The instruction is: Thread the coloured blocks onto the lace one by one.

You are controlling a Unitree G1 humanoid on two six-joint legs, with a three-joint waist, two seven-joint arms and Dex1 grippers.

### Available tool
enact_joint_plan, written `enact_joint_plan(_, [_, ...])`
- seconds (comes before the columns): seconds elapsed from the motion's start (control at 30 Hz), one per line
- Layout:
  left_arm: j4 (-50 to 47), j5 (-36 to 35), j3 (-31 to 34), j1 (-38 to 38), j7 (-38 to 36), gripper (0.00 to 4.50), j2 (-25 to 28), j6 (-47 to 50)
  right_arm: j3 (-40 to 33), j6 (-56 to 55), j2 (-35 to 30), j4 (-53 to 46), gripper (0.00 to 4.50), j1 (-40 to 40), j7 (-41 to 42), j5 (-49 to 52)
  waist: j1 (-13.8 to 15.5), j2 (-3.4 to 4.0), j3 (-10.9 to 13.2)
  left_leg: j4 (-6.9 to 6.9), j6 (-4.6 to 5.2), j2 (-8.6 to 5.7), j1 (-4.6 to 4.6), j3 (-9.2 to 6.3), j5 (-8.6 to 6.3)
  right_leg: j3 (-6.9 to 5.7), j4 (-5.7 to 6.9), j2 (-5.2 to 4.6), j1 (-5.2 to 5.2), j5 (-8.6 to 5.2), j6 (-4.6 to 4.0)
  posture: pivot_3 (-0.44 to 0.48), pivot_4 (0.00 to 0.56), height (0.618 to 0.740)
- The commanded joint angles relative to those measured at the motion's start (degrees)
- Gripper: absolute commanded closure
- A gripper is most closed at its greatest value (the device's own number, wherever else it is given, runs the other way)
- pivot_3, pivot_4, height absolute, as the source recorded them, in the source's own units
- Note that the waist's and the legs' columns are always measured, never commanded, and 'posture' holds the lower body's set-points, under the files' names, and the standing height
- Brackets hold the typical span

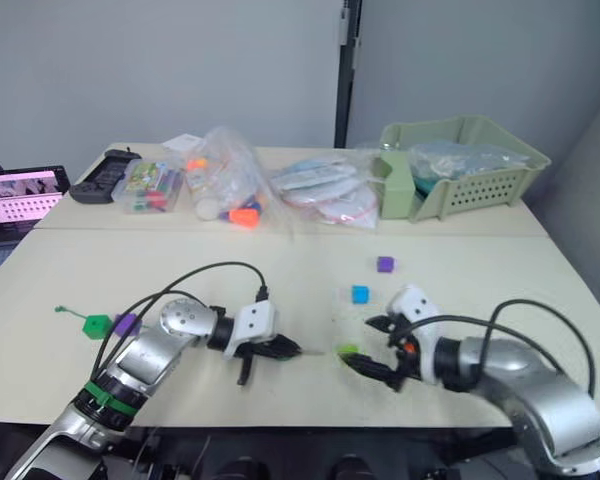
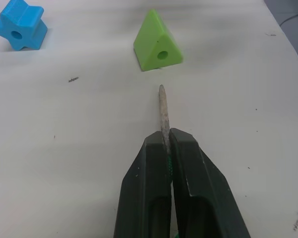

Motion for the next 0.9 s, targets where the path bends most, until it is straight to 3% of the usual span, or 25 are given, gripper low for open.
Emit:
enact_joint_plan(0.03, [-3.5, -0.8, 1.2, -0.2, 0.6, 4.50, 0.3, 1.3, 10.3, -17.9, -5.0, 11.9, 0.03, -5.2, 11.0, -12.1, -0.4, 0.00, 0.0, 0.00, 0.00, 0.02, -0.01, -0.02, 0.00, 0.00, 0.00, 0.02, -0.01, 0.00, 0.00, 0.000, 0.150, 0.740])
enact_joint_plan(0.23, [-5.6, -1.1, 1.7, 1.0, 1.2, 4.50, 1.1, 3.1, 18.7, -34.2, -2.8, 26.3, 0.03, -14.4, 18.4, -20.9, -0.3, -0.01, 0.0, 0.00, 0.00, 0.01, -0.02, 0.01, 0.00, 0.02, 0.03, 0.01, -0.05, 0.00, 0.00, 0.000, 0.150, 0.740])
enact_joint_plan(0.47, [-7.7, -1.2, 2.1, 1.6, 1.3, 4.50, 2.4, 5.3, 21.9, -39.3, 1.7, 34.5, 0.03, -19.9, 22.5, -23.7, 0.3, -0.01, 0.0, 0.01, 0.00, -0.02, -0.01, -0.02, 0.00, 0.02, 0.04, -0.06, -0.03, 0.02, -0.03, 0.000, 0.150, 0.740])
enact_joint_plan(0.57, [-10.6, -1.1, 1.7, 1.4, 1.2, 4.50, 3.9, 9.0, 23.0, -39.7, 3.0, 39.2, 0.76, -21.4, 23.2, -25.6, 0.4, -0.02, 0.0, 0.01, 0.00, 0.00, 0.01, -0.04, 0.00, 0.01, 0.07, -0.04, -0.02, 0.03, -0.03, 0.000, 0.150, 0.740])
enact_joint_plan(0.8, [-15.2, -2.1, 1.4, 0.4, 2.6, 4.50, 3.3, 14.5, 22.6, -38.9, 3.9, 42.1, 3.15, -21.8, 24.3, -25.9, 0.9, -0.02, 0.0, 0.03, 0.00, 0.00, 0.19, -0.03, 0.00, 0.02, 0.09, -0.05, 0.15, 0.03, -0.04, 0.000, 0.150, 0.740])
enact_joint_plan(0.9, [-15.8, -2.1, 0.9, 0.4, 3.1, 4.50, 3.0, 15.7, 22.3, -38.4, 4.5, 41.7, 3.20, -21.5, 23.7, -25.7, 0.9, -0.02, 0.0, 0.03, 0.00, 0.00, 0.33, -0.03, 0.00, 0.02, 0.08, -0.04, 0.28, 0.03, -0.04, 0.000, 0.150, 0.740])
